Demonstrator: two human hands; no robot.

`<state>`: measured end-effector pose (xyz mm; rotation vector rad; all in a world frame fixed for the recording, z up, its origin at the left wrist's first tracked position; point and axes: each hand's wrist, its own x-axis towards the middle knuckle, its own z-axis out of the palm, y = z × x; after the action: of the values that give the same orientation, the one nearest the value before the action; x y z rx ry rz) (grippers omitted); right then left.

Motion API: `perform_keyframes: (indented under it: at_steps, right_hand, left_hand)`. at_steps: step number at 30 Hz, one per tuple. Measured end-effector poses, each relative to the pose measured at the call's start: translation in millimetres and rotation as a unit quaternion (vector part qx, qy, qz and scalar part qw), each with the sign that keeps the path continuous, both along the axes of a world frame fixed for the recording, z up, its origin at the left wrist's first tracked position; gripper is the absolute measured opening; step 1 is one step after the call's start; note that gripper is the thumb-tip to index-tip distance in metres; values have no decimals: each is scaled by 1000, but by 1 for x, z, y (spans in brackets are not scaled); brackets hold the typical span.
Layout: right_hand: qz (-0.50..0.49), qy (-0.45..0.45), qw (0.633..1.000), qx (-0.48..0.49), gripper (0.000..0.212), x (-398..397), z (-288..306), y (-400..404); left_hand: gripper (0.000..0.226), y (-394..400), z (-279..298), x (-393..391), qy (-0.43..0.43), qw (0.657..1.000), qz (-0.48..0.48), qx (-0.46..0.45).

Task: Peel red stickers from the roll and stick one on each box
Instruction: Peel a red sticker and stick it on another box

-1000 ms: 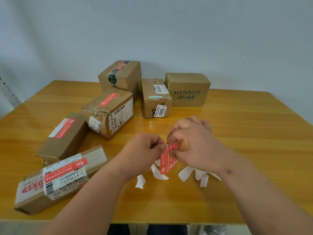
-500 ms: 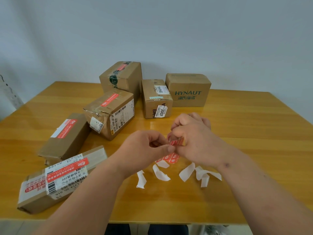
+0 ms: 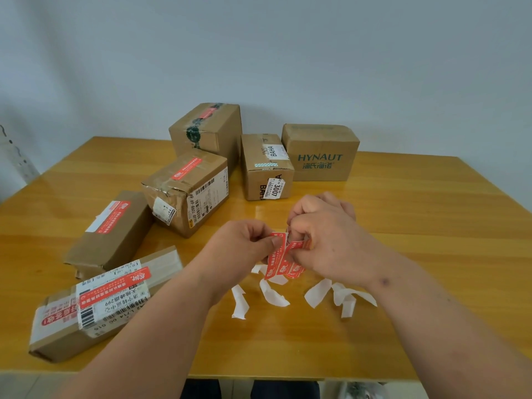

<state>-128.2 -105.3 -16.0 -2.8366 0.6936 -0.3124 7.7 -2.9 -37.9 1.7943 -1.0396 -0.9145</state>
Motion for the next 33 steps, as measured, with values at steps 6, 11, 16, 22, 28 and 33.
perform_keyframes:
  at_steps: [6, 11, 16, 22, 28, 33]
  right_hand:
    - [-12, 47, 999, 8, 23, 6, 3, -4]
    - [-4, 32, 999, -7, 21, 5, 0, -5]
    - [0, 25, 999, -24, 16, 5, -3, -4]
    - [-3, 7, 999, -47, 19, 3, -5, -1]
    - [-35, 20, 999, 23, 25, 5, -3, -5]
    - [-30, 30, 999, 25, 23, 8, -4, -4]
  left_hand:
    - [18, 2, 5, -2, -15, 999, 3, -37]
    - [10, 5, 6, 0, -52, 998, -24, -10]
    - [13, 3, 0, -1, -30, 999, 11, -1]
    - [16, 0, -7, -2, 19, 999, 34, -12]
    - [14, 0, -7, -3, 10, 999, 39, -32]
    - [17, -1, -8, -7, 8, 996, 64, -54]
